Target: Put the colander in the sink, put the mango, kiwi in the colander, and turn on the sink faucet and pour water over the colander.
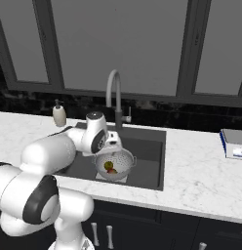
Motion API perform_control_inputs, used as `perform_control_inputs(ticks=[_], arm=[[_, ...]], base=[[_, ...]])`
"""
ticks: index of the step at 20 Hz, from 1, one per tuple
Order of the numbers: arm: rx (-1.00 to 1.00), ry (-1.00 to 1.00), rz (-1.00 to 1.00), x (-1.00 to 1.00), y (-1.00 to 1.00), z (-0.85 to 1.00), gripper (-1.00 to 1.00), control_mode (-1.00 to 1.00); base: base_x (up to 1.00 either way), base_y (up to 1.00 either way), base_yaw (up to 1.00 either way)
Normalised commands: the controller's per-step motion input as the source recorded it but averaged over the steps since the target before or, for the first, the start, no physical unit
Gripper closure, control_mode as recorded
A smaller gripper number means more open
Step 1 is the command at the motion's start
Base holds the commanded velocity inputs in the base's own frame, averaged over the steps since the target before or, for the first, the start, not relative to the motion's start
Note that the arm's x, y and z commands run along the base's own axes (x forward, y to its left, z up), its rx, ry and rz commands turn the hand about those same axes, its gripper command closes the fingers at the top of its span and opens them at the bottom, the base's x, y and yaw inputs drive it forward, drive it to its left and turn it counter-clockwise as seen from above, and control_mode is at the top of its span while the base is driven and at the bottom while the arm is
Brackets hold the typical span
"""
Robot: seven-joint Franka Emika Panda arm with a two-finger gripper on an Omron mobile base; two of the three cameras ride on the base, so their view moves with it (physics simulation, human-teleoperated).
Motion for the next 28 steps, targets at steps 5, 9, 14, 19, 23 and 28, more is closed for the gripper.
perform_control_inputs(ticks=[5,9,14,19,23,28], arm=[[0.02,0.00,0.18,-0.32,-0.50,0.59,-1.00,-1.00],[0.13,-0.01,0.27,-0.20,-0.56,0.50,-1.00,-1.00],[0.25,-0.03,0.29,0.02,-0.43,0.36,-1.00,-1.00],[0.32,-0.06,0.26,0.43,-0.36,0.28,-1.00,-1.00],[0.33,-0.27,0.38,0.42,-0.22,0.11,-1.00,-1.00],[0.39,-0.30,0.34,0.56,-0.06,0.02,-1.00,-1.00]], base=[[0.00,0.00,0.00],[0.00,0.00,0.00],[0.00,0.00,0.00],[0.00,0.00,0.00],[0.00,0.00,0.00],[0.00,0.00,0.00]])
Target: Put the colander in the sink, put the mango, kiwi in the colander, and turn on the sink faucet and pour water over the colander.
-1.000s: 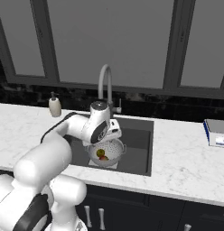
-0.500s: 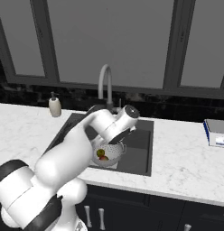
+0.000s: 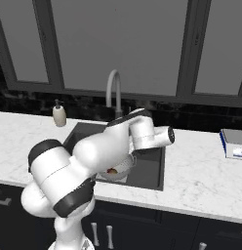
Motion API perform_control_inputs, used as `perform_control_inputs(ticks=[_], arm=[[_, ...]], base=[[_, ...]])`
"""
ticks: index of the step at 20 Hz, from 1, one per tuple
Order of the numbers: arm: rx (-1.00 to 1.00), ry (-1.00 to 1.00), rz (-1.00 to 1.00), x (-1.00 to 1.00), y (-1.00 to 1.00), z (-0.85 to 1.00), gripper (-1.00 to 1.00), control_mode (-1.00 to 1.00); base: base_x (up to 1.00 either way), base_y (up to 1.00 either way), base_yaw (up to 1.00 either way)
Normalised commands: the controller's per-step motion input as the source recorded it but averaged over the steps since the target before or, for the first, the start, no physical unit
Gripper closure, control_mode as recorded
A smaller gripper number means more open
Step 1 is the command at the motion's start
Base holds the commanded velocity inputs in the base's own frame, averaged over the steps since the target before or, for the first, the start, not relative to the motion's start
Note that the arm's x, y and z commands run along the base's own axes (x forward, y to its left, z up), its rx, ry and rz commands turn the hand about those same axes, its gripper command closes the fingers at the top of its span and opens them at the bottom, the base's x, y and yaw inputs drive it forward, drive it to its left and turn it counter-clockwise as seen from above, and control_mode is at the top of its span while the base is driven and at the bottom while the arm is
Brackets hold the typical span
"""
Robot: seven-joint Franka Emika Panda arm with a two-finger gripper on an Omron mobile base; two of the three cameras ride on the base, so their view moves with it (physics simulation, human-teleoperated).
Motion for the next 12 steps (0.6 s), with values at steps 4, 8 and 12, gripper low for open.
perform_control_inputs(ticks=[4,8,12], arm=[[0.38,-0.16,0.21,0.64,0.00,0.01,-1.00,-1.00],[0.40,0.00,0.03,0.40,0.00,0.12,-1.00,-1.00],[0.28,0.00,-0.09,0.34,0.00,0.20,-1.00,-1.00]], base=[[0.00,0.00,0.00],[0.00,0.00,0.00],[0.00,0.00,0.00]])
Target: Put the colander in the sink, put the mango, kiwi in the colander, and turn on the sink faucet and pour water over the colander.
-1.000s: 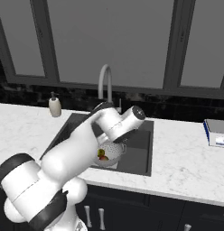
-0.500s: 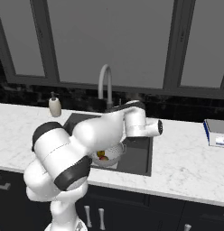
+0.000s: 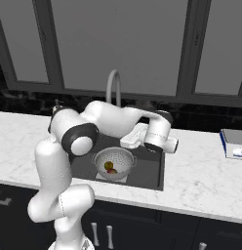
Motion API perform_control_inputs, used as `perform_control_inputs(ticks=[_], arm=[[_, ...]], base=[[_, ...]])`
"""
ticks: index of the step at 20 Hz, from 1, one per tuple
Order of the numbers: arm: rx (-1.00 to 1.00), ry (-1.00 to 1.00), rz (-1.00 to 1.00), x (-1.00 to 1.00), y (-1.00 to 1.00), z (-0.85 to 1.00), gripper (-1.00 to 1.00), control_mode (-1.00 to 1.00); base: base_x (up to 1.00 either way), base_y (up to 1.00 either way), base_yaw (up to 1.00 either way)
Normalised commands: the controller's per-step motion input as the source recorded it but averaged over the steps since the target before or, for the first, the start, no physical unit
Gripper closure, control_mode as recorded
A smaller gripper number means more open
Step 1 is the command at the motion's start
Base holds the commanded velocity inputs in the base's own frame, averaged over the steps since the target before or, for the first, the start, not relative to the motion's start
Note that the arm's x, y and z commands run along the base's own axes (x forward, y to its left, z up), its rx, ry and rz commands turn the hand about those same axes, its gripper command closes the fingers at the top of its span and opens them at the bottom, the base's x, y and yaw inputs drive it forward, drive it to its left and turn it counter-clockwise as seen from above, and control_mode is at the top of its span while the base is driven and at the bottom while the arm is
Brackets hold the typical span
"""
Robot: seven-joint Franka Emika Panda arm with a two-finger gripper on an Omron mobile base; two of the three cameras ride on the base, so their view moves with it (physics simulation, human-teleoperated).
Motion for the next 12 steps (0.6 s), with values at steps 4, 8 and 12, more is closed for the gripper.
perform_control_inputs(ticks=[4,8,12], arm=[[0.06,0.00,-0.21,0.27,0.05,0.12,-1.00,-1.00],[0.00,0.00,-0.22,0.34,0.01,0.03,-1.00,-1.00],[0.00,0.00,-0.17,0.22,0.02,0.07,-1.00,-1.00]], base=[[0.00,0.00,0.00],[0.00,0.00,0.00],[0.00,0.00,0.00]])
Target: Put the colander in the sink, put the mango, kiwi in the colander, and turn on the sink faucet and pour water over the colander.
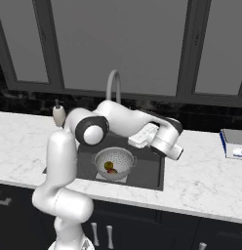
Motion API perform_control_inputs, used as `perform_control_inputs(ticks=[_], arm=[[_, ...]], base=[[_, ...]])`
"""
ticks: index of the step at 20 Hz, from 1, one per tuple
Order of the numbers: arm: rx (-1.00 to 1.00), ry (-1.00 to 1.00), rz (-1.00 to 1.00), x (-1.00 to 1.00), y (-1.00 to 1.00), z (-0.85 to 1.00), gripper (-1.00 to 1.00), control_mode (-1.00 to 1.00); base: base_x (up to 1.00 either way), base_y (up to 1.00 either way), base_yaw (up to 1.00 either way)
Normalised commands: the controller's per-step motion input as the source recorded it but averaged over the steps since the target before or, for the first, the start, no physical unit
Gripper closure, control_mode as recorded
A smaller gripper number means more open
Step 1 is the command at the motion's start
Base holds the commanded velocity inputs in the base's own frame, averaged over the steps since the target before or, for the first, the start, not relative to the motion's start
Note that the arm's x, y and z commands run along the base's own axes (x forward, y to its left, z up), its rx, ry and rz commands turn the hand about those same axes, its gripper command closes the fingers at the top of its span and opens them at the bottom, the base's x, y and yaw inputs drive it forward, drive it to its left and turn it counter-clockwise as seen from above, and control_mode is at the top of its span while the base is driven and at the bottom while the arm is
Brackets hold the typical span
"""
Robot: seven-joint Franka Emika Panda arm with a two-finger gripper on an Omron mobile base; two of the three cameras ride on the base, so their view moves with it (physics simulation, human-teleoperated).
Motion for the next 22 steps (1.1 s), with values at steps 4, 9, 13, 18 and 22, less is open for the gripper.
perform_control_inputs(ticks=[4,9,13,18,22], arm=[[0.00,0.01,-0.16,0.25,0.07,0.15,-1.00,-1.00],[0.00,0.02,-0.20,0.11,0.20,0.16,-1.00,-1.00],[-0.07,0.00,-0.24,0.04,0.27,0.13,-1.00,-1.00],[-0.17,0.00,-0.20,0.24,0.21,0.00,-1.00,-1.00],[-0.08,0.00,-0.01,0.31,0.06,0.04,-1.00,-1.00]], base=[[0.00,0.00,0.00],[0.00,0.00,0.00],[0.00,0.00,0.00],[0.00,0.00,0.00],[0.00,0.00,0.00]])
